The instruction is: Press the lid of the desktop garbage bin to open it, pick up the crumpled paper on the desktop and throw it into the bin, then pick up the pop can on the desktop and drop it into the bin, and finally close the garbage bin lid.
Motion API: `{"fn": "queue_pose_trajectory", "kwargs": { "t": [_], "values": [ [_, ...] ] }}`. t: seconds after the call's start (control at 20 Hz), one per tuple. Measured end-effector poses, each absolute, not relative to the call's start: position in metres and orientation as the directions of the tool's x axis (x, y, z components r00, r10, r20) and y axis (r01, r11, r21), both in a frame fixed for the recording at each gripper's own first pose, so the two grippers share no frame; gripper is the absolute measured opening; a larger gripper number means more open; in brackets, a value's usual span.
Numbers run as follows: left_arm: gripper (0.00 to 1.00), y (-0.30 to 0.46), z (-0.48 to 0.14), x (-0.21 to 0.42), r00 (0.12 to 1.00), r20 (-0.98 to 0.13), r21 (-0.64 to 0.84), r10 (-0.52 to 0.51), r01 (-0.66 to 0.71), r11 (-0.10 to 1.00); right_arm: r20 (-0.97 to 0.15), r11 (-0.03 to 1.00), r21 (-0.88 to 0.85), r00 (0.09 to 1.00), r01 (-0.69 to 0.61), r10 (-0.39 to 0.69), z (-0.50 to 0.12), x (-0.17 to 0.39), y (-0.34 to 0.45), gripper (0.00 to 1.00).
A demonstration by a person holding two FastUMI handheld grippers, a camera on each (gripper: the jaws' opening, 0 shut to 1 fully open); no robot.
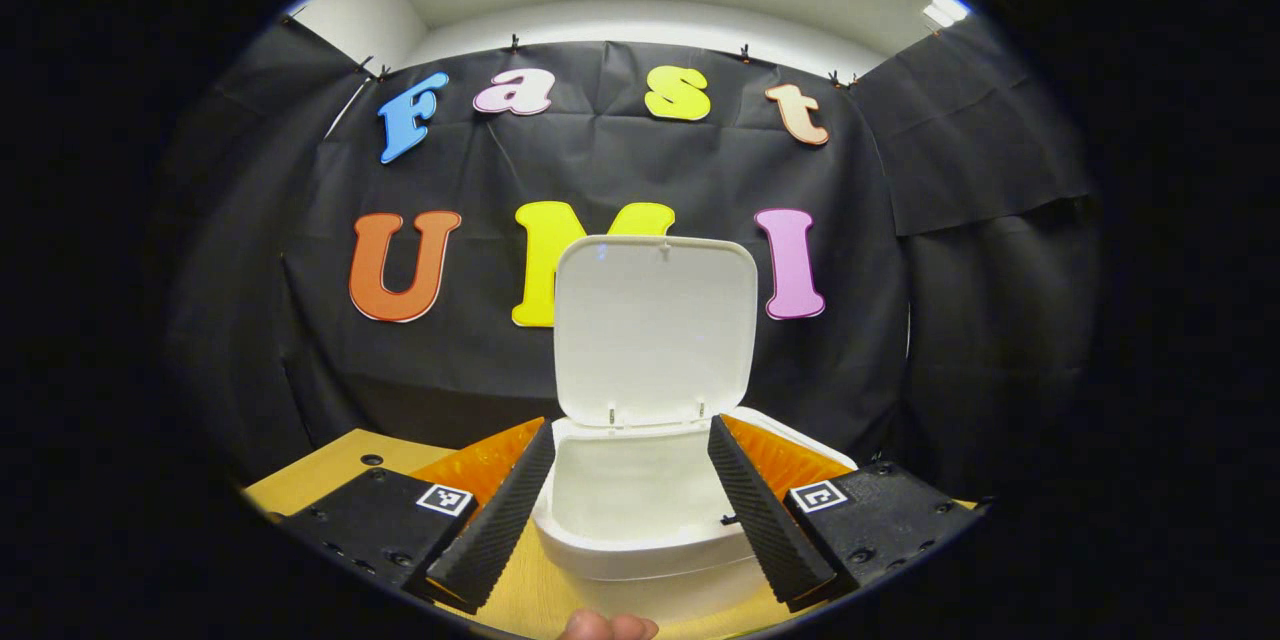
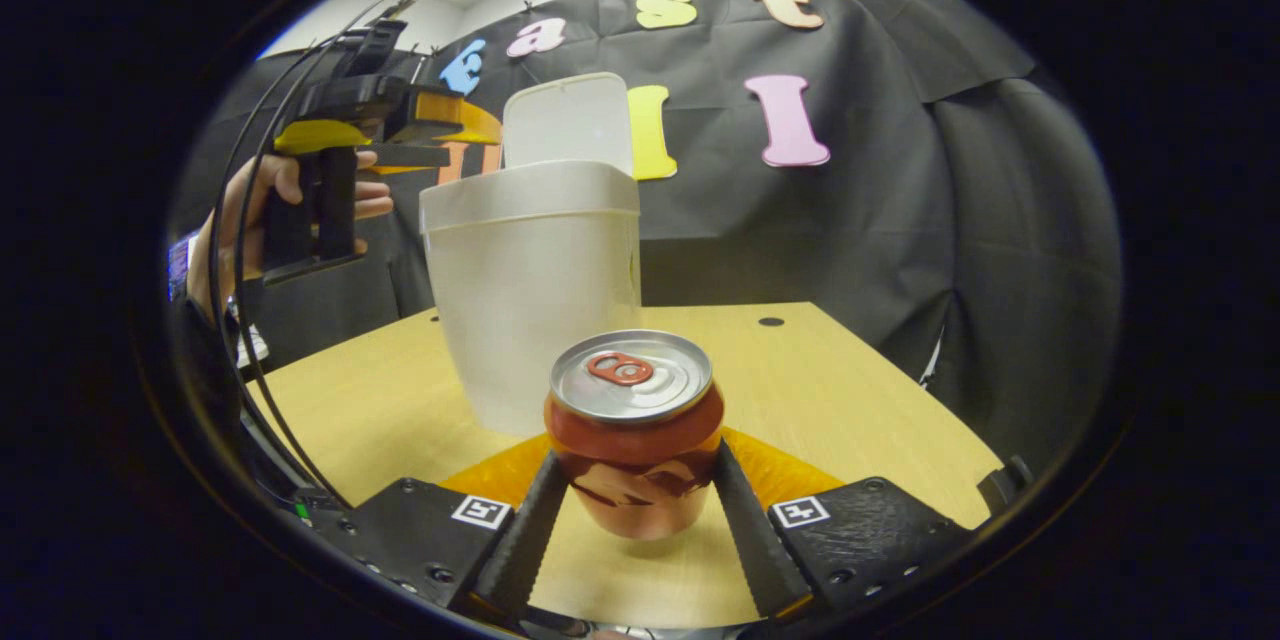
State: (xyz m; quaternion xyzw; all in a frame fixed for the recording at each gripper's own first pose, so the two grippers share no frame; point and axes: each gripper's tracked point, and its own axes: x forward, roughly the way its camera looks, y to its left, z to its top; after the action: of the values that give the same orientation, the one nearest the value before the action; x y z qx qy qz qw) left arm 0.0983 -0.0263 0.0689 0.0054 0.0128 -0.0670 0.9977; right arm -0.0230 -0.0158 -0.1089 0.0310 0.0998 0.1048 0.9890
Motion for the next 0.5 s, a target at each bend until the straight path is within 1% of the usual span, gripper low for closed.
{"fn": "queue_pose_trajectory", "kwargs": {
  "t": [0.2, 0.5],
  "values": [
    [0.99, -0.004, 0.064, 0.076, 0.993, -0.027, 0.002, -0.112, 0.112, 0.994, -0.147, 0.975, 0.042, 0.963, -0.220, 0.224, -0.074, -0.020, -0.015, 0.80],
    [0.99, 0.049, 0.042, 0.033, 0.999, -0.025, -0.020, -0.028, 0.028, 0.999, -0.045, 0.955, 0.005, 0.954, -0.296, 0.296, 0.016, -0.010, 0.006, 0.79]
  ]
}}
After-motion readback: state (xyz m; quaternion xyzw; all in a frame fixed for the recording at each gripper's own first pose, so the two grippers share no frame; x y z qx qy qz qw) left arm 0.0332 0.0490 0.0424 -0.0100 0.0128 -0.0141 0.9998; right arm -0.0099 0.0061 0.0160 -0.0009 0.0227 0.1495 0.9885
